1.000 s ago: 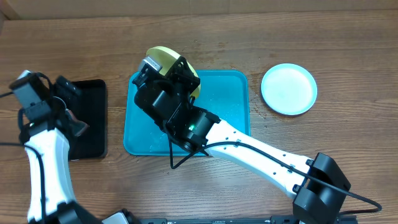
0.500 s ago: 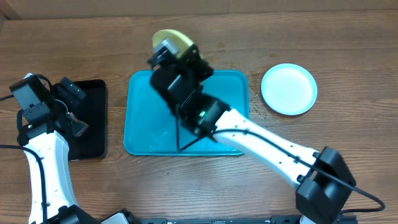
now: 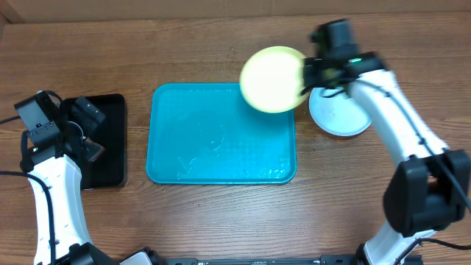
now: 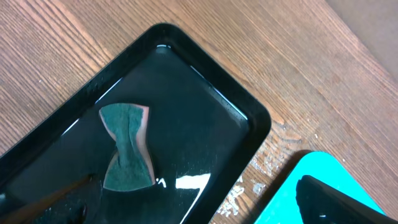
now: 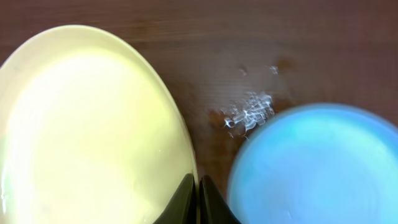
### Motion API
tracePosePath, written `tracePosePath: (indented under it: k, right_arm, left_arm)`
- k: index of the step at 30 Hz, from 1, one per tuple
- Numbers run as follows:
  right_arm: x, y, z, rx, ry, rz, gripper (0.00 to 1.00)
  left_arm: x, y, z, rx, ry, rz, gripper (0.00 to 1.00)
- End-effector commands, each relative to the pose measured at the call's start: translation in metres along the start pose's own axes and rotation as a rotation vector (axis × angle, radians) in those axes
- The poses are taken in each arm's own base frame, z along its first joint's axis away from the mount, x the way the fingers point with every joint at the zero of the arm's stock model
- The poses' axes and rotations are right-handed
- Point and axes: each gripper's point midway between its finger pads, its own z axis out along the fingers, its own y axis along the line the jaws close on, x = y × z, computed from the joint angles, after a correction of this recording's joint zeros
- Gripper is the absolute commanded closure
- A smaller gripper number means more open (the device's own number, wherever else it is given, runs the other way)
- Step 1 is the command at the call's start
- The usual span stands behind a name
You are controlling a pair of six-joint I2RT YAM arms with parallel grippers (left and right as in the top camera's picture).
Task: Clean dirty plates on tray and stack at the side
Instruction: 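Carry the yellow-green plate right and set it on the plate stack, then open the right gripper and withdraw it down from the stack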
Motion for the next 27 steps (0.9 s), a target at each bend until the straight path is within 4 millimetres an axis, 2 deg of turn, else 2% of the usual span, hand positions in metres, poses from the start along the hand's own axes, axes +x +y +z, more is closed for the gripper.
tracePosePath:
  k: [1,4,6,9,11,18,19,22,24,27]
  right_arm:
    - [0.001,-0.030,-0.030,-0.171,0.047,0.212,0.96]
    - [0.020,-0.092,-0.036,-0.028,0.100,0.332,0.96]
    - [0.032,-0.123,-0.039,0.061,0.125,0.382,0.96]
    - [0.046,-0.156,-0.039,0.152,0.139,0.432,0.96]
    - [0.053,-0.168,-0.034,0.167,0.134,0.453,0.96]
    - [0.064,-0.180,-0.008,0.170,0.093,0.472,0.96]
    - [0.064,-0.180,-0.006,0.171,0.087,0.481,0.91]
    - [0.064,-0.179,-0.005,0.167,0.089,0.482,0.52]
    - [0.069,-0.175,-0.005,0.164,0.113,0.482,0.46]
    - [0.074,-0.166,-0.009,0.141,0.140,0.481,0.46]
  left_arm:
    - [0.000,-0.001,0.000,0.009,0.008,-0.002,0.00]
    - [0.000,-0.001,0.000,0.009,0.008,-0.002,0.00]
    - [0.000,-0.001,0.000,0.009,0.008,-0.002,0.00]
    - [0.000,-0.001,0.000,0.009,0.007,-0.002,0.00]
    - [0.000,-0.001,0.000,0.009,0.007,-0.002,0.00]
    - [0.000,-0.001,0.000,0.009,0.008,-0.002,0.00]
    - [0.000,-0.001,0.000,0.009,0.007,-0.002,0.00]
    - [0.000,-0.001,0.000,0.009,0.008,-0.002,0.00]
    - [0.000,-0.001,0.000,0.009,0.008,-0.002,0.00]
    - [0.000,-0.001,0.000,0.009,0.008,-0.002,0.01]
